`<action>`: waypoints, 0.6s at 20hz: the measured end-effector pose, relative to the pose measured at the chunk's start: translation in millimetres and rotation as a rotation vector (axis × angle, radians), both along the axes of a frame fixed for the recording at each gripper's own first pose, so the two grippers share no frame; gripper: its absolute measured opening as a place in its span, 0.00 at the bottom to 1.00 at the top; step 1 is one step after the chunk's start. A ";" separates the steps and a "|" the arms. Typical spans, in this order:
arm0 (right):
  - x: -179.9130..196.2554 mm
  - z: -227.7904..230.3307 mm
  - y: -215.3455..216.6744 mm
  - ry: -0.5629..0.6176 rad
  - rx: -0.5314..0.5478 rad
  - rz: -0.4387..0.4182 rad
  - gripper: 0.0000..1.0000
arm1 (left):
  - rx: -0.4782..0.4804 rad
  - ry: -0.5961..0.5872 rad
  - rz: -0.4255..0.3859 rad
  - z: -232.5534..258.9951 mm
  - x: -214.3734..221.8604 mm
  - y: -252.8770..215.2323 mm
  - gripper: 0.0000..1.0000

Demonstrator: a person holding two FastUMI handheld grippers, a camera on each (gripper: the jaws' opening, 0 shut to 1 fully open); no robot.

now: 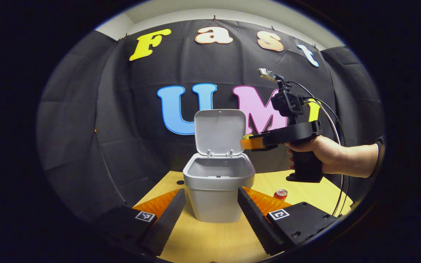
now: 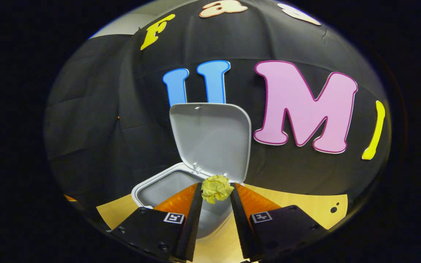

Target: Press the lid of the desktop garbage bin to open it, pick up the crumpled paper on the desktop and throw it into the bin, then pick up the pop can on the desktop and drop it into the bin, and finally close the garbage bin lid.

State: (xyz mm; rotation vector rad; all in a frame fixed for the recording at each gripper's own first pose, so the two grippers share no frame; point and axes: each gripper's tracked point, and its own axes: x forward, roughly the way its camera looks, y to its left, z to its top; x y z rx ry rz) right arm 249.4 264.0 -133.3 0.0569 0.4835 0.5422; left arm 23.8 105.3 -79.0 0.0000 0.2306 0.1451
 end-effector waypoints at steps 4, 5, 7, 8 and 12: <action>-8.8 -11.6 16.3 0.035 0.006 0.025 0.37 | -0.037 0.017 0.018 -8.8 -10.0 10.7 0.96; -10.6 -12.4 18.2 0.045 0.016 0.028 0.51 | -0.042 0.019 0.021 -10.5 -10.8 12.7 0.96; -11.7 -14.7 18.7 0.053 0.020 0.032 0.37 | -0.043 0.024 0.024 -12.8 -13.6 15.0 0.96; -13.5 -15.2 18.5 0.058 0.025 0.039 0.56 | -0.042 0.025 0.022 -12.9 -13.9 15.9 0.96; -17.2 -9.6 12.7 0.036 0.029 0.048 0.88 | -0.048 0.028 -0.007 -19.4 -16.3 8.0 0.97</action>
